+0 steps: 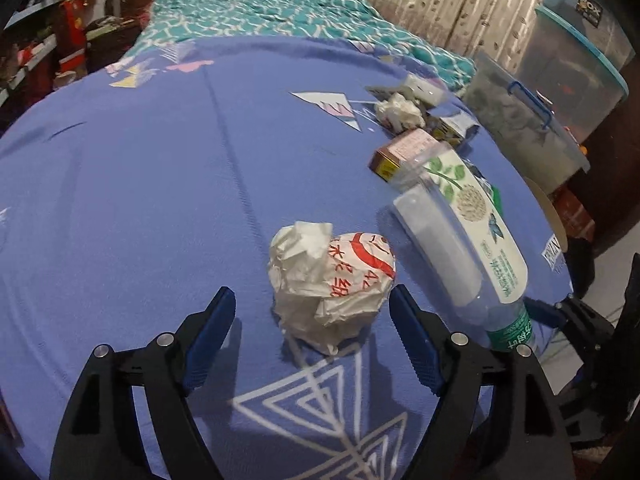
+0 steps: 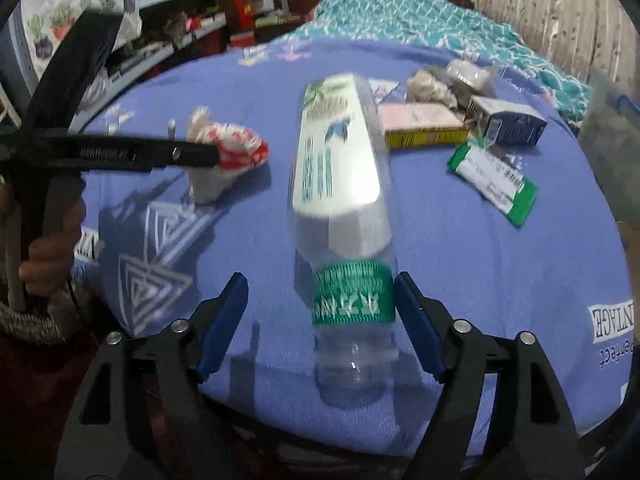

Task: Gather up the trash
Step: 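Carry paper and bottle to the beige bin and open both grippers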

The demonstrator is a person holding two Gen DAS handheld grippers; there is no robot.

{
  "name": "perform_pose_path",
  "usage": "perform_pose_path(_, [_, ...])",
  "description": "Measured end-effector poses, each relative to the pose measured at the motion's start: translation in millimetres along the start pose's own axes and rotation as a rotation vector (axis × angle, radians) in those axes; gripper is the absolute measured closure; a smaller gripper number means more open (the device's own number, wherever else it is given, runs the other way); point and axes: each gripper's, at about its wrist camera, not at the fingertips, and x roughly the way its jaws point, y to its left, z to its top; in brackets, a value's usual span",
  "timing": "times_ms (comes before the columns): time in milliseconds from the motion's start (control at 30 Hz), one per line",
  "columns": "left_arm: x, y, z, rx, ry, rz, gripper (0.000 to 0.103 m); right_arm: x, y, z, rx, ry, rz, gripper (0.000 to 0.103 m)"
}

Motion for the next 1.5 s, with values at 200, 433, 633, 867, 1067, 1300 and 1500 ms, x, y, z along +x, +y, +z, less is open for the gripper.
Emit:
perform_pose_path(200, [1,-6,-1,0.019,0.000,0.037,0.019,14,-9,7,0.077,-0.036,-0.005,0.021])
perform_pose_path(433, [15,-27,4,0.069,0.026,-0.029,0.066,12,-25,-1,0.128,-0.080,0.030,0.046])
perform_pose_path(633, [4,-57,14,0.116,0.013,-0.210,0.069,-34,-45,-22,0.167,-0.255,0.059,0.046])
perform_pose_path(867, [36,-132,46,0.220,0.049,-0.330,0.069,-52,-101,-51,0.400,-0.335,-0.041,0.046])
perform_pose_path(1067, [78,-214,75,0.325,0.106,-0.415,0.069,-68,-182,-72,0.670,-0.358,-0.147,0.046])
perform_pose_path(1300, [135,-323,105,0.432,0.207,-0.500,0.068,-83,-277,-104,0.966,-0.359,-0.242,0.046])
perform_pose_path(1500, [186,-404,114,0.515,0.275,-0.500,0.068,-88,-336,-114,1.095,-0.385,-0.308,0.046])
